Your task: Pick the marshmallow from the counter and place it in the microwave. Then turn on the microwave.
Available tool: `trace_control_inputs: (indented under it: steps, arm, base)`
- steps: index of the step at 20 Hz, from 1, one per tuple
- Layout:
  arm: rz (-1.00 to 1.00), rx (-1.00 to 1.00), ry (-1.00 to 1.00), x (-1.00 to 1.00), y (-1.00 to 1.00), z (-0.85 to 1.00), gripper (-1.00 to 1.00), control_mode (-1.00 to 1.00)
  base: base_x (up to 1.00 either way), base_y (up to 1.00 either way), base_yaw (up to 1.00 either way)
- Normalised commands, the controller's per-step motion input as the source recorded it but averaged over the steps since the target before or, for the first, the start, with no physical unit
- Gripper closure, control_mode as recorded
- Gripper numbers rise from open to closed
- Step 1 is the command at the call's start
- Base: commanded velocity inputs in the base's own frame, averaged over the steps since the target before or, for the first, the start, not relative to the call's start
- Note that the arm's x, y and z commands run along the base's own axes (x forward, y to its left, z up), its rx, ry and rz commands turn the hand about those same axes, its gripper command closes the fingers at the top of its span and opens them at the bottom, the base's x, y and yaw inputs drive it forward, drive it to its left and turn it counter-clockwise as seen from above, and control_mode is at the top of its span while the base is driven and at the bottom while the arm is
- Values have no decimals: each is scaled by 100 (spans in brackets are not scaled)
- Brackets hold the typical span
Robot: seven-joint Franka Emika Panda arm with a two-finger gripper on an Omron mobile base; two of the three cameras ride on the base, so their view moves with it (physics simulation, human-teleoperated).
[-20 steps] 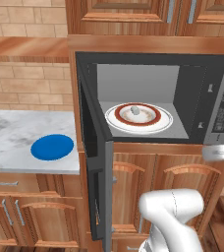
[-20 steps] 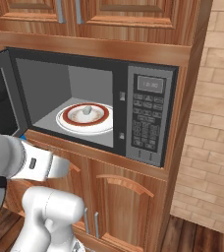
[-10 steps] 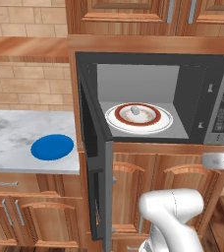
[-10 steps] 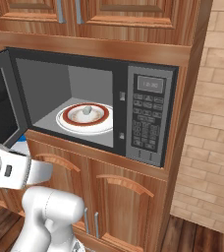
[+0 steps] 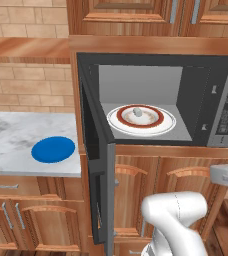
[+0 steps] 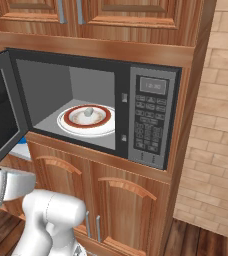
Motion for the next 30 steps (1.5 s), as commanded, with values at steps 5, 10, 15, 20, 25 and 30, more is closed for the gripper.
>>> trace_control_inputs:
  steps: [5, 10, 15, 20, 25, 30]
  arm:
    - [0, -1, -7, -29, 6, 8, 100, -100]
    - [0, -2, -7, -26, 6, 6, 100, -100]
    - [0, -4, -8, -23, 14, 3, 100, -100]
    - [0, -4, -9, -20, 16, 4, 100, -100]
    - [0, -4, -9, -21, 15, 7, 100, -100]
    - [0, -5, -9, -21, 15, 9, 100, -100]
  base:
    - [0, 0, 0]
    - [0, 0, 0]
    - [0, 0, 0]
    - [0, 0, 0]
    - [0, 0, 0]
    - [0, 0, 0]
